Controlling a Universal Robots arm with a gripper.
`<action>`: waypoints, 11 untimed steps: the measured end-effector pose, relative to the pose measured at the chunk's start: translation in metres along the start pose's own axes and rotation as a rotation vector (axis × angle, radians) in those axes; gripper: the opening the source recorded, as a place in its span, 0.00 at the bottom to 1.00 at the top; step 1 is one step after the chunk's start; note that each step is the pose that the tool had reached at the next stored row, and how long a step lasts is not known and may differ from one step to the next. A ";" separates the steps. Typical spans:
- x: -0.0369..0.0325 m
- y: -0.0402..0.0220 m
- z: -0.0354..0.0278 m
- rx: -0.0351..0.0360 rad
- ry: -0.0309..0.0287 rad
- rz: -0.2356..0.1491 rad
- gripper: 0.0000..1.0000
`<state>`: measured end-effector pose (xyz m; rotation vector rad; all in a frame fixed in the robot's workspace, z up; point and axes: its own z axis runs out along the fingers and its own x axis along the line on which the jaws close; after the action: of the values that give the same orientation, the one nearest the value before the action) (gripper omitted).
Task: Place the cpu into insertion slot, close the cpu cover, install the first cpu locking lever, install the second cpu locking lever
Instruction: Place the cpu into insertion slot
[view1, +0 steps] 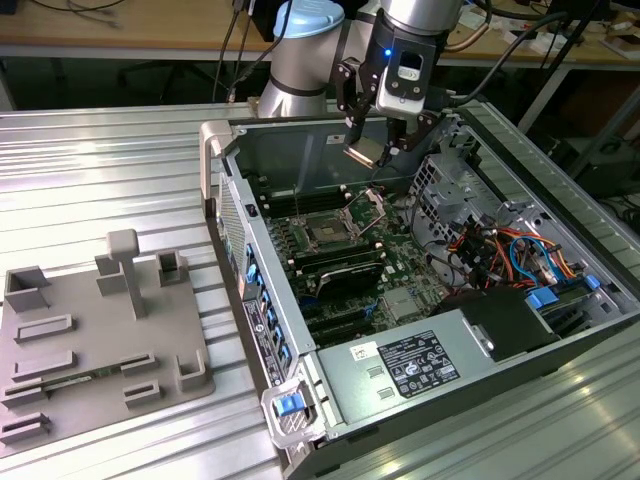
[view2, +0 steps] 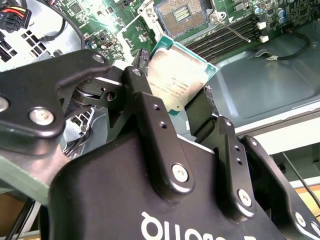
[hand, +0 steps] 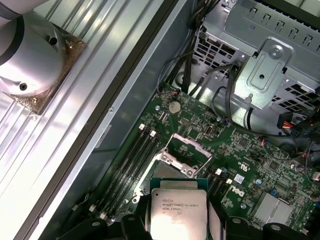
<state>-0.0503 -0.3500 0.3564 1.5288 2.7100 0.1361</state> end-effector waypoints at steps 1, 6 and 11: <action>0.0000 0.0000 0.0000 0.0000 0.0000 0.000 0.55; 0.0000 0.0000 0.0000 0.0001 0.0000 0.000 0.55; 0.0000 0.0000 0.0000 0.0000 -0.0003 0.004 0.55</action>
<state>-0.0503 -0.3500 0.3564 1.5338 2.7071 0.1360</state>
